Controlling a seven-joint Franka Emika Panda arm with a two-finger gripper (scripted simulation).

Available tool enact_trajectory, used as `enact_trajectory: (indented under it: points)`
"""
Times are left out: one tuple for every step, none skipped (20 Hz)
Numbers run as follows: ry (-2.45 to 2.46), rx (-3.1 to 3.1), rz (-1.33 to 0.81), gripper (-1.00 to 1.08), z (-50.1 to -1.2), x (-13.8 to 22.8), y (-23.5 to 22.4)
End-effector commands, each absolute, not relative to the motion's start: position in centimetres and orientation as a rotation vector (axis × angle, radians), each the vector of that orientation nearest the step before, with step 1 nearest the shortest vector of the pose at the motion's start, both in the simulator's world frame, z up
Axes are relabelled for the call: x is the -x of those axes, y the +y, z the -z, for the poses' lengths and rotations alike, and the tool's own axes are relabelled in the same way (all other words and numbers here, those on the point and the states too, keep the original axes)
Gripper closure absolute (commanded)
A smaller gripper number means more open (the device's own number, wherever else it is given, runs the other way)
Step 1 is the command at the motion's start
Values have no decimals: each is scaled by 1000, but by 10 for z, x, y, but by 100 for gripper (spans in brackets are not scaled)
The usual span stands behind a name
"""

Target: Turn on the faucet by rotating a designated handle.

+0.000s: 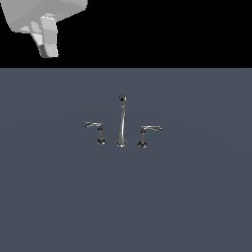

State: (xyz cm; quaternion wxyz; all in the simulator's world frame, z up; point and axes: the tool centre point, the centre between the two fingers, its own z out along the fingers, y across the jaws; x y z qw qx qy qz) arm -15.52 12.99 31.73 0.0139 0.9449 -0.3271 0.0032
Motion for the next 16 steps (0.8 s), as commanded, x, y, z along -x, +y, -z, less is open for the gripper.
enact_trajectory:
  points:
    - [-1094,-2919,-9,108,-306,145,136]
    - [-1122,-2909,-8,108,-301,141,139]
    - [-1151,-2899,-8,108,-297,137,141]
    - [-1178,-2889,-7,108,-293,133,143]
    - [-1206,-2878,-7,108,-288,129,145]
    - [-1233,-2868,-7,108,-284,125,147]
    - [-1260,-2857,-6,108,-280,121,149]
    - [-1286,-2846,-6,108,-276,117,151]
    - [-1312,-2835,-5,108,-272,113,152]
    - [-1338,-2824,-5,108,-267,109,154]
    - [-1363,-2813,-5,108,-263,105,155]
    - [-1389,-2801,-4,108,-259,101,157]
    - [-1414,-2790,-4,108,-255,97,158]
    - [-1438,-2778,-4,108,-251,93,159]
    - [-1463,-2766,-3,108,-247,89,160]
    - [-1487,-2753,-3,108,-244,85,161]
